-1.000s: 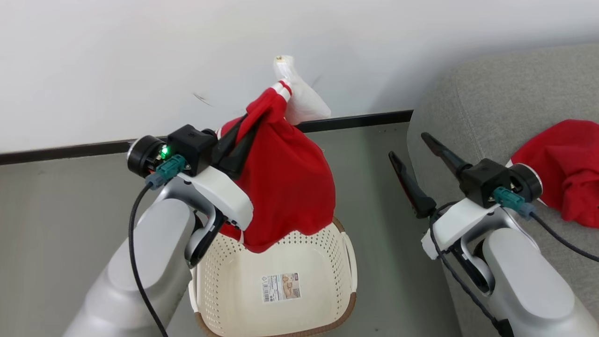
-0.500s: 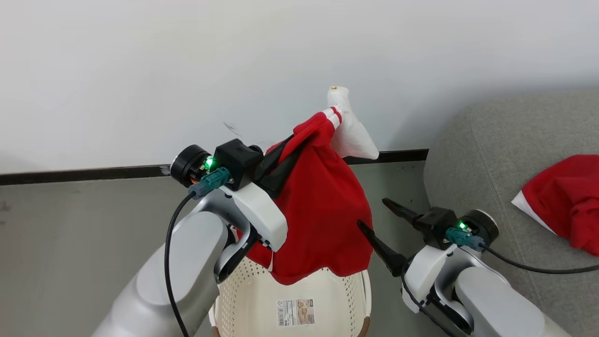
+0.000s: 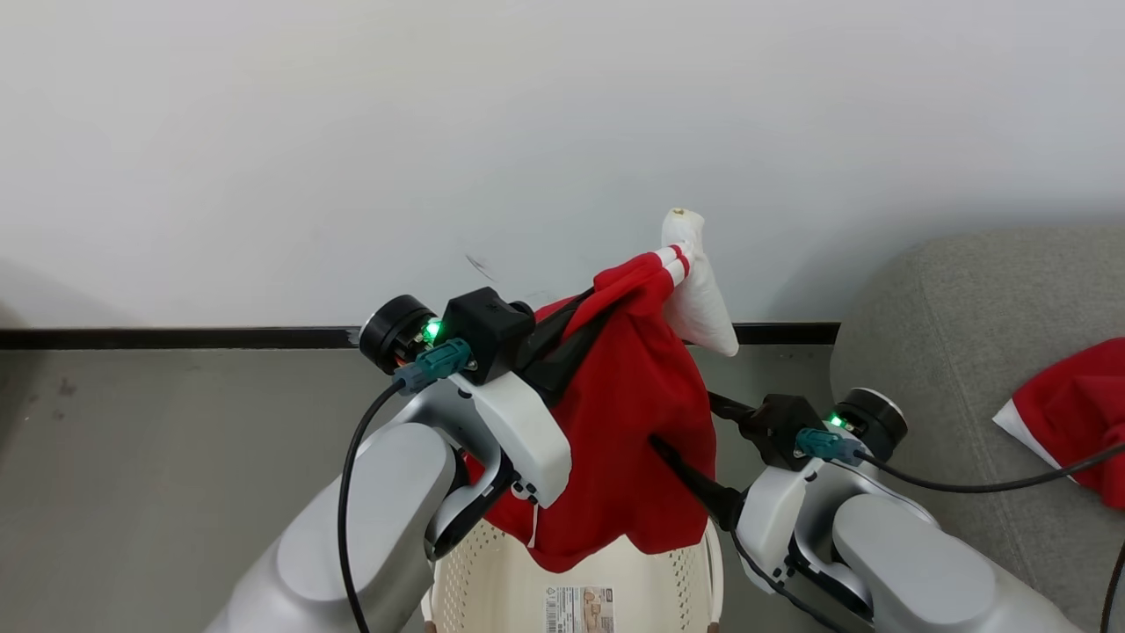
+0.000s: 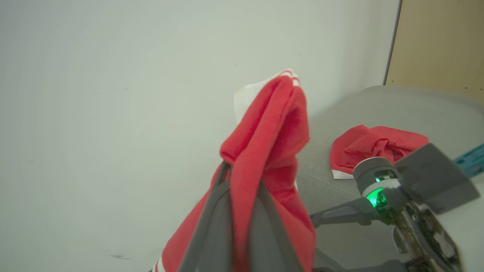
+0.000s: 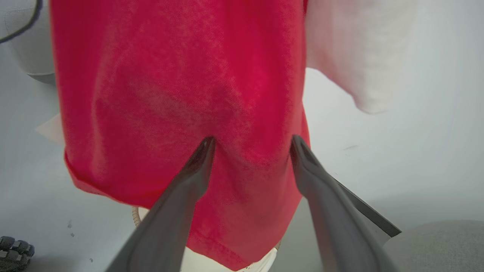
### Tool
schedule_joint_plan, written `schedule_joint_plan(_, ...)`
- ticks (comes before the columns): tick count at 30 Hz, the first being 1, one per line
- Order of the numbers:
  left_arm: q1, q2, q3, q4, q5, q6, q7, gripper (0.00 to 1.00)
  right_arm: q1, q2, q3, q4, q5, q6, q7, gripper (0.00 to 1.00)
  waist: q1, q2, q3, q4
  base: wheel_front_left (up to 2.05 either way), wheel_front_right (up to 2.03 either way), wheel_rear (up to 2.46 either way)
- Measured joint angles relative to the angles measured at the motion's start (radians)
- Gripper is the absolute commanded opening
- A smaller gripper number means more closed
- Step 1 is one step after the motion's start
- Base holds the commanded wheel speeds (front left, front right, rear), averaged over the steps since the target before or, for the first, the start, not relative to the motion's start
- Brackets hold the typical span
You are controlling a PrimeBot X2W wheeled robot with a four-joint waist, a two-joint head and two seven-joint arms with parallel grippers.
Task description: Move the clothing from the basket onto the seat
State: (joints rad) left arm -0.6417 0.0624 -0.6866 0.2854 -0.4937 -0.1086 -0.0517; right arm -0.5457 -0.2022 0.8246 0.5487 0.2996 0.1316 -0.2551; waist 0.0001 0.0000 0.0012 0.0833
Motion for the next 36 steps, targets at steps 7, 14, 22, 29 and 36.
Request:
schedule_joint_plan(7, 0.019, -0.003, -0.013, -0.036, -0.016, 0.0, 0.025, 0.0, -0.021, 0.007, 0.121, 0.044, 0.032, 0.0, 0.0, 0.61, 0.0, 0.0, -0.01, 0.03, 0.0, 0.0, 0.0)
schedule_joint_plan(14, 0.023, -0.006, -0.02, -0.06, -0.03, 0.001, 0.035, 0.0, -0.081, 0.021, 0.166, 0.045, 0.062, 0.0, 0.0, 0.0, 0.0, 0.0, -0.014, 0.056, 0.0, 0.0, 0.0)
schedule_joint_plan(22, 0.058, -0.006, -0.008, -0.068, -0.044, 0.018, 0.048, 0.0, -0.084, 0.0, 0.192, 0.04, 0.095, 0.0, 0.0, 0.0, 0.0, 0.0, -0.01, 0.067, 0.0, 0.0, 0.0)
schedule_joint_plan(29, 0.097, 0.002, 0.01, -0.053, -0.065, 0.037, 0.051, 0.21, -0.082, -0.063, 0.148, -0.001, 0.114, 0.0, 0.0, 0.0, 0.0, 0.0, -0.009, 0.052, 0.0, 0.0, 0.0)
schedule_joint_plan(36, 0.123, 0.001, 0.015, -0.039, -0.077, 0.037, 0.045, 1.0, -0.073, -0.144, 0.043, -0.03, 0.114, 0.0, 0.0, 0.0, 0.0, 0.0, -0.009, 0.029, 0.0, 0.0, 0.0)
